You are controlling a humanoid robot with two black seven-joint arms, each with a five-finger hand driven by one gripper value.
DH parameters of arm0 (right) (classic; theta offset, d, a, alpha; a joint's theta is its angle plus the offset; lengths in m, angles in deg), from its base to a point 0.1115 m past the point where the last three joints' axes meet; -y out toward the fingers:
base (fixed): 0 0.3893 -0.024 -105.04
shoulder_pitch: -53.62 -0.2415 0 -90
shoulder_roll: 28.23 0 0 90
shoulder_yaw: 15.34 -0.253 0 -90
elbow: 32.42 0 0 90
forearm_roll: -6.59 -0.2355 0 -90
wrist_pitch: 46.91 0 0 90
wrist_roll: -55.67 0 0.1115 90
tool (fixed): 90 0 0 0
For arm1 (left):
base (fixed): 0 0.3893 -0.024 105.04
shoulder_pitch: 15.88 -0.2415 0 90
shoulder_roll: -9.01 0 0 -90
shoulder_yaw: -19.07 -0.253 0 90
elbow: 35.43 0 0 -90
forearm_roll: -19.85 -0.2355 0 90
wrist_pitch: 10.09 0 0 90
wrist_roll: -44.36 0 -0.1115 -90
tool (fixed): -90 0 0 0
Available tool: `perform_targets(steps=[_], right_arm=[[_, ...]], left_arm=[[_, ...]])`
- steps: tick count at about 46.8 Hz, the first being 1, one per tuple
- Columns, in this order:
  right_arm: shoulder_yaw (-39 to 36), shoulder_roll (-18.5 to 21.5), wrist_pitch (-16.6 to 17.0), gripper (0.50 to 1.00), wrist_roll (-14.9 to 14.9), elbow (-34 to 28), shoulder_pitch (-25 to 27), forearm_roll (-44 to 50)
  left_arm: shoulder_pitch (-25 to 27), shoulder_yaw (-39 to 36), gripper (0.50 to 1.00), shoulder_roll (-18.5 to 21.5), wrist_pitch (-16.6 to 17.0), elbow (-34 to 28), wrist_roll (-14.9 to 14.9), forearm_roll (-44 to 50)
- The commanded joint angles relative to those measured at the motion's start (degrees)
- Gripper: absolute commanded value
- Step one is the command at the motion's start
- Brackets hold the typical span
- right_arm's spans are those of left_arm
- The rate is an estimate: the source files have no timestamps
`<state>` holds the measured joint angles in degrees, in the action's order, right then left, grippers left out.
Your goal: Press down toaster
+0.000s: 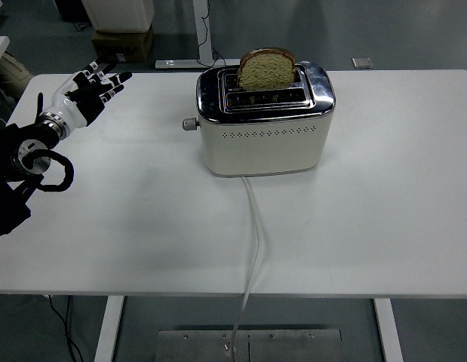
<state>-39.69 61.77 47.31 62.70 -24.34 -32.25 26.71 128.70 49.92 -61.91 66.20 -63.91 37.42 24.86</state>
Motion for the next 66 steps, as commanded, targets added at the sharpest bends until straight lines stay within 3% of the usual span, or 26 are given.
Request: perform_targets(steps=[1,66], right_arm=[[0.0,0.0,-0.01,1.0,0.0,0.01,0.0,0.0],[0.0,0.0,-0.01,1.0,0.0,0.01,0.0,0.0]], left_arm=[[0.0,0.0,1.0,-0.09,0.0,0.0,-0.01,0.0],[-0.53,0.09,1.0,-1.94,-0.26,-0.26,0.26,0.18]])
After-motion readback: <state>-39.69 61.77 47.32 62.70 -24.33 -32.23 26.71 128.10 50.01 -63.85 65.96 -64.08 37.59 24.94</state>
